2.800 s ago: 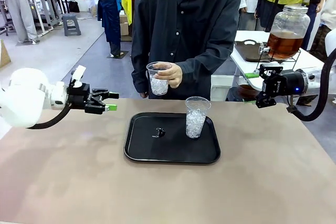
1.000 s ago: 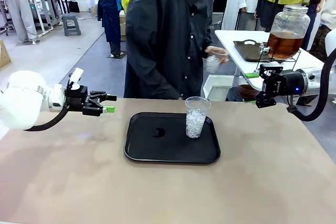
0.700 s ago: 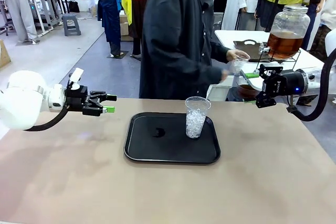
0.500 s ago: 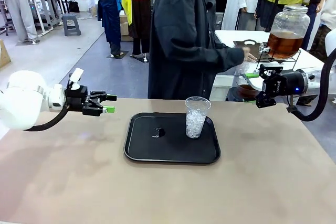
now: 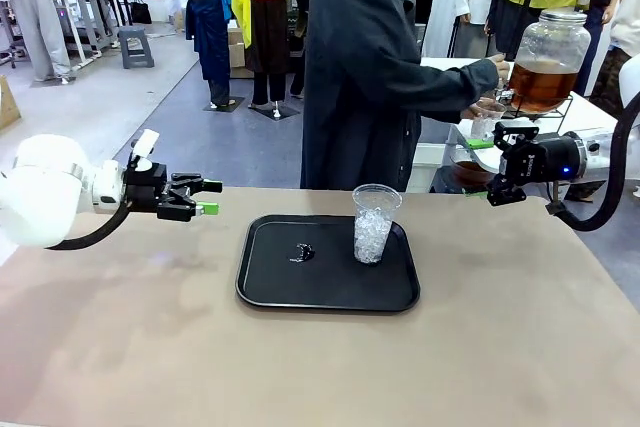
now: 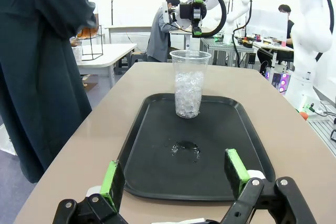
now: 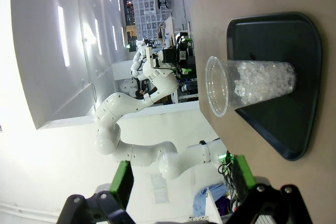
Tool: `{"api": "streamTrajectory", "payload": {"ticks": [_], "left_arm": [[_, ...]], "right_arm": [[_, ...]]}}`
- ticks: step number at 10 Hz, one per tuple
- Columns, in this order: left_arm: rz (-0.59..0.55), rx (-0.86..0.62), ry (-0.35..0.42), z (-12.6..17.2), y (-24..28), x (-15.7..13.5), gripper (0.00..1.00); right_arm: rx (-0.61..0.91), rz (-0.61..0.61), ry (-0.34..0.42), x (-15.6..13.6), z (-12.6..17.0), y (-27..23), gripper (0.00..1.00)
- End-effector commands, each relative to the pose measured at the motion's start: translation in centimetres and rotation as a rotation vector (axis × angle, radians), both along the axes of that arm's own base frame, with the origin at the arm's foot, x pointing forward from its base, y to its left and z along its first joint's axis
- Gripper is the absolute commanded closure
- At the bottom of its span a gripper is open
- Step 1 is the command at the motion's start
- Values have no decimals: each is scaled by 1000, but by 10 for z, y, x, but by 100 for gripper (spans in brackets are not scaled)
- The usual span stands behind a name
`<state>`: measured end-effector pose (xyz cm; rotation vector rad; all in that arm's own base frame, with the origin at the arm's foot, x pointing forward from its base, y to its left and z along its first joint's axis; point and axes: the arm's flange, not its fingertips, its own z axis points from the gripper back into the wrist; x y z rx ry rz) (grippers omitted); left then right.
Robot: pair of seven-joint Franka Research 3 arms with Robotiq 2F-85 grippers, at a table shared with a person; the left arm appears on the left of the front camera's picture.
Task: Pour the drink into the iced cup.
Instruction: Pick up the iced cup indicated by the human and present it to them.
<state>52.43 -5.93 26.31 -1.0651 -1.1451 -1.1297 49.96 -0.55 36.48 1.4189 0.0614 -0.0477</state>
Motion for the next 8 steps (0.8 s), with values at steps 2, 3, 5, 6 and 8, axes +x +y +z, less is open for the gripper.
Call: {"api": "streamTrajectory", "payload": {"ticks": [2,3,5,6,8], "left_arm": [[4,-6,0,0,1,0,0],[4,-6,0,0,1,0,0],[4,-6,0,0,1,0,0],[4,-6,0,0,1,0,0],[4,-6,0,0,1,0,0]], "right_arm": [[-2,-2,-3,0,1,0,0],[-2,-2,-3,0,1,0,0],[-2,-2,-3,0,1,0,0],[-2,-2,-3,0,1,0,0],[-2,-2,-3,0,1,0,0]]}}
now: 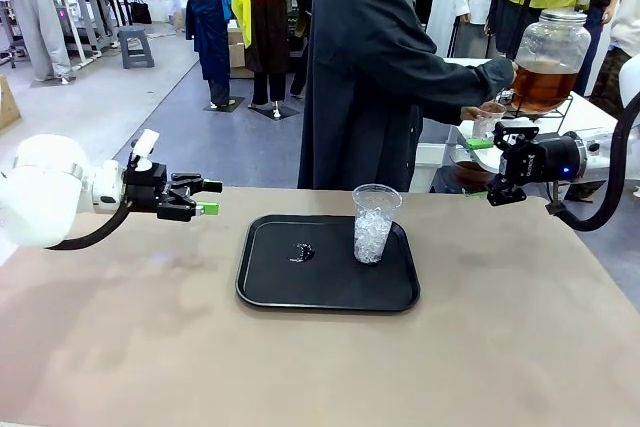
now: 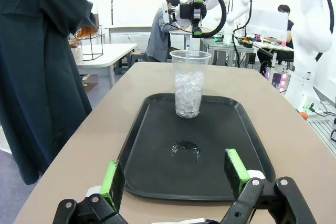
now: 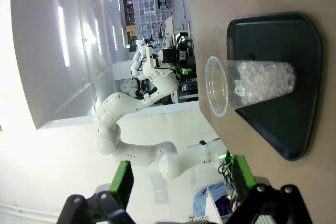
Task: Pour the drink into the iced cup.
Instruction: Pick up the iced cup indicated by the human and present it to them.
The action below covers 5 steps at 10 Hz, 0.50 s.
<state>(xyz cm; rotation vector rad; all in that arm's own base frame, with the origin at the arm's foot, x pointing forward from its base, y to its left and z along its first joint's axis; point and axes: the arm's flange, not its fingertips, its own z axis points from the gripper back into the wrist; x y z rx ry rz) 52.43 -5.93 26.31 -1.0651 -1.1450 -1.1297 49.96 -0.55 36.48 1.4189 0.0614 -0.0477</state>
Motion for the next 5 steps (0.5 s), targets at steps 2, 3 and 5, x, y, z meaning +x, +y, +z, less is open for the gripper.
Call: {"api": "streamTrajectory", "payload": {"ticks": [2,3,5], "left_arm": [[4,-6,0,0,1,0,0],[4,-6,0,0,1,0,0],[4,-6,0,0,1,0,0]], "right_arm": [[-2,-2,-3,0,1,0,0],[-2,-2,-3,0,1,0,0],[-2,-2,-3,0,1,0,0]]}}
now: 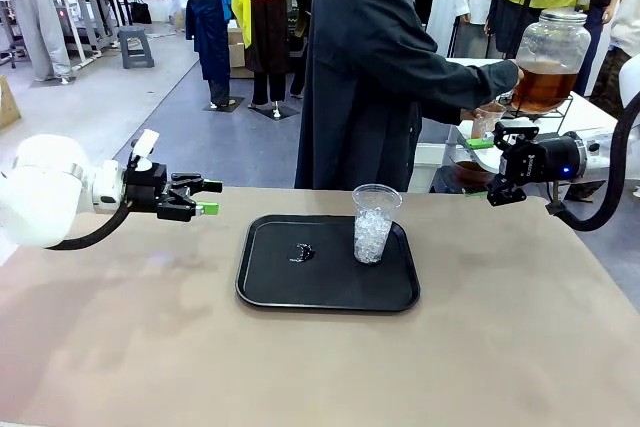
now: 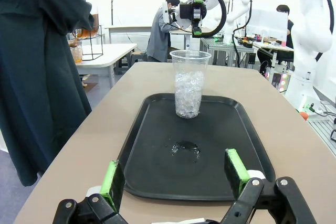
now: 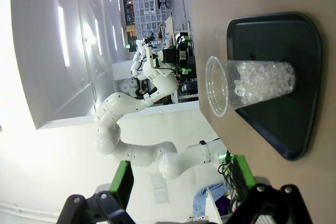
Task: Pour the drink into the iced cup.
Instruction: Pick up the iced cup indicated by the human and present it to them.
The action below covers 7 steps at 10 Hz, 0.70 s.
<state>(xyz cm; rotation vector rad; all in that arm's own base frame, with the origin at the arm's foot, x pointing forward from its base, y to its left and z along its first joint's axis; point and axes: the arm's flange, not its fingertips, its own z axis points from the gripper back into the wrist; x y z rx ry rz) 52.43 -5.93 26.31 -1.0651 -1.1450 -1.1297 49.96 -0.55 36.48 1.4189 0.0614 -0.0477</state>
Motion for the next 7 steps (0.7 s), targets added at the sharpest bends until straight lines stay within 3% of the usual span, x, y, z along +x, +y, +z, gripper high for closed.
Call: {"api": "streamTrajectory", "payload": {"ticks": [1,7], "left_arm": [[4,-6,0,0,1,0,0],[4,-6,0,0,1,0,0]], "right_arm": [[-2,-2,-3,0,1,0,0],[-2,-2,-3,0,1,0,0]]}}
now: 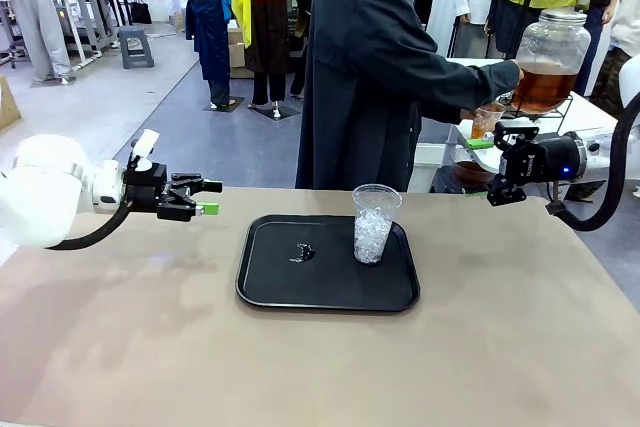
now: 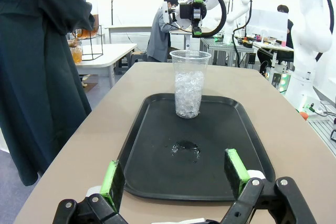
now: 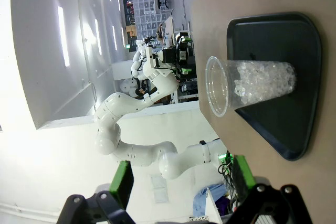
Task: Pour the drink into the iced cup.
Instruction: Pick up the iced cup indicated by the human and present it to them.
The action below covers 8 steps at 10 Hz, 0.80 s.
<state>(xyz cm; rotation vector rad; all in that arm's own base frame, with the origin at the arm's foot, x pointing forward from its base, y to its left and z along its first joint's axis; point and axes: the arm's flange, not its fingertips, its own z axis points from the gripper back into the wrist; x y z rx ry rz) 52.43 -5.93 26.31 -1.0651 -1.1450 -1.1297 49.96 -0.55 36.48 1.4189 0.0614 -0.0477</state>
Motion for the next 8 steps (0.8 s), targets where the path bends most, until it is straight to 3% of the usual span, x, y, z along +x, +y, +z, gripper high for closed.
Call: {"api": "streamTrajectory", "payload": {"ticks": [1,8], "left_arm": [[4,-6,0,0,1,0,0],[4,-6,0,0,1,0,0]], "right_arm": [[-2,-2,-3,0,1,0,0],[-2,-2,-3,0,1,0,0]]}}
